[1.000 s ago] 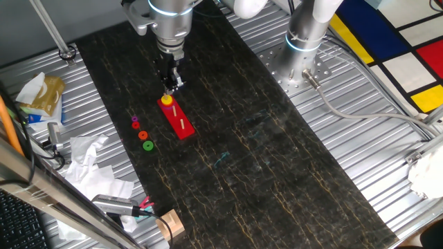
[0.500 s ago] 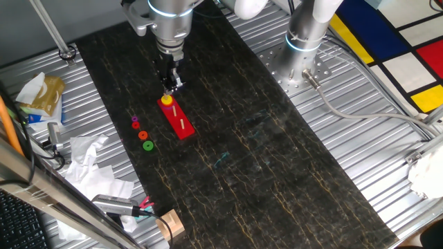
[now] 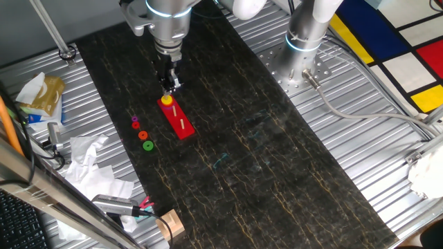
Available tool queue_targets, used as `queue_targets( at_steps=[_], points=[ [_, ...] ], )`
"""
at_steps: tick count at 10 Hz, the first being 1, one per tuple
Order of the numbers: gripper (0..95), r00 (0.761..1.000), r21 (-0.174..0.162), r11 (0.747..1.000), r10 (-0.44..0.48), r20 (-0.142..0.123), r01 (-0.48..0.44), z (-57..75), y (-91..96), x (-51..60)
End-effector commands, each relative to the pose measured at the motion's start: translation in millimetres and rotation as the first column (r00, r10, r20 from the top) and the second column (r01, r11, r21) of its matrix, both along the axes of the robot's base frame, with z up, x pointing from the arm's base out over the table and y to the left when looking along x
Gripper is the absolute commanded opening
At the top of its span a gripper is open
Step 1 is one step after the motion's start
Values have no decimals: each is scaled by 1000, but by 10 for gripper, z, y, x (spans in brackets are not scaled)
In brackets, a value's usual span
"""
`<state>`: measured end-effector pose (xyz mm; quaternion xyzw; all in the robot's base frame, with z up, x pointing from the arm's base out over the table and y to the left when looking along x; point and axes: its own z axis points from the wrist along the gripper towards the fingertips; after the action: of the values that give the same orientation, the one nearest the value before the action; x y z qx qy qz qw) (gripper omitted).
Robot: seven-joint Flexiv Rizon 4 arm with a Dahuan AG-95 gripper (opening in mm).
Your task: Take out one Hanoi block and throw it aside
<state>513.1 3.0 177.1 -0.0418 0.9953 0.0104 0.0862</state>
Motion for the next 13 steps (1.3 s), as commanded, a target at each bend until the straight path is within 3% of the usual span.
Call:
queue_targets(
  at_steps=[1, 9, 13],
  points=[
    [0, 999, 8, 999, 38, 6, -38, 6, 0, -3],
    [0, 1000, 26, 999, 19, 10, -19, 31, 7, 63],
    [0, 999, 19, 999, 29, 22, -29, 3, -21, 75]
  ],
)
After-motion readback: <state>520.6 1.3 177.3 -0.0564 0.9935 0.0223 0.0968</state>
